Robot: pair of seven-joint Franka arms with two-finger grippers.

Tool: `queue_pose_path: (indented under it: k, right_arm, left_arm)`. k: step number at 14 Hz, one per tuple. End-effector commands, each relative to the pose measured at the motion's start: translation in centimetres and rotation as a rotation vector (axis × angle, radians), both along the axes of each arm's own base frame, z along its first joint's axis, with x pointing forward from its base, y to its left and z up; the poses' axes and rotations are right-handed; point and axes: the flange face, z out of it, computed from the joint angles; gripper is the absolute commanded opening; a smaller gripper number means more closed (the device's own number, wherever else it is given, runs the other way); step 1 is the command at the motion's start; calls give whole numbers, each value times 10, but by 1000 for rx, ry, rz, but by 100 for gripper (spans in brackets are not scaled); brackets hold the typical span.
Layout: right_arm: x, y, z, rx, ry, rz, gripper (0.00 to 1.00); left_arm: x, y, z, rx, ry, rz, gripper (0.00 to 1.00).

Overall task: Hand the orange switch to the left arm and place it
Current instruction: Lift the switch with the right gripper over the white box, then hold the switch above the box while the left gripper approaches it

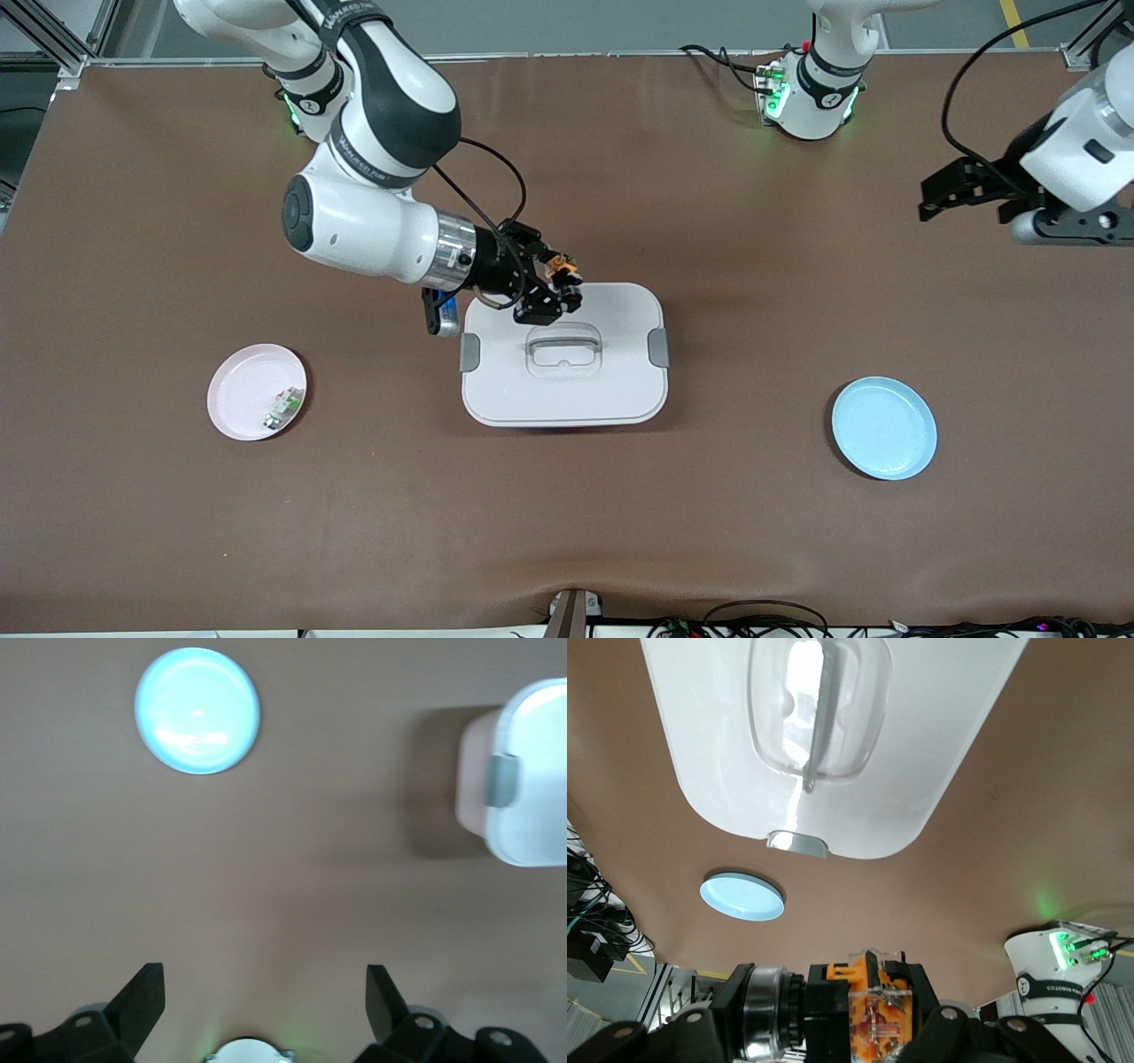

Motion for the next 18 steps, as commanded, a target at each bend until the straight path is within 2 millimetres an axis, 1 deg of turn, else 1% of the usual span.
queue_pose_path:
  k: [1, 2, 4, 6, 7, 8, 10, 11, 12, 15, 16, 17, 18]
  right_arm:
    - [-4, 6, 19, 7, 31, -48, 22]
    - [-7, 7, 27, 7, 24, -46, 22]
    - [-12, 9, 35, 5, 18, -40, 22]
    - [-16, 8, 45, -8, 18, -54, 22]
    - [-19, 10, 48, -20, 21, -60, 22]
    - [-27, 18, 50, -36, 26, -58, 22]
    - [-32, 25, 49, -68, 24, -60, 22]
    - [-35, 28, 49, -73, 25, -58, 22]
    - [-36, 29, 49, -76, 23, -54, 22]
    - [-37, 30, 49, -81, 21, -50, 22]
    - [-37, 30, 49, -81, 21, -50, 22]
    - [-37, 30, 49, -81, 19, -49, 22]
    - [-36, 29, 48, -82, 21, -48, 22]
  left_arm:
    - [2, -19, 2, -112, 23, 31, 100]
    - [4, -24, -2, -153, 40, 39, 100]
    - [7, -34, -2, -219, 37, 38, 100]
    - [10, -54, -6, -282, 33, 24, 100]
    - [11, -65, -4, -315, 22, 30, 100]
    - [11, -80, -3, -340, 13, 51, 100]
    - [8, -120, -2, -360, -1, 96, 100]
    - [8, -136, -4, -378, -6, 112, 100]
    - [8, -147, -4, -401, -14, 117, 100]
    - [16, -166, -18, -511, 37, 117, 100]
    - [15, -176, -21, -531, 40, 113, 100]
    - [11, -191, -28, -546, 41, 104, 100]
    - [9, -201, -37, -552, 28, 108, 100]
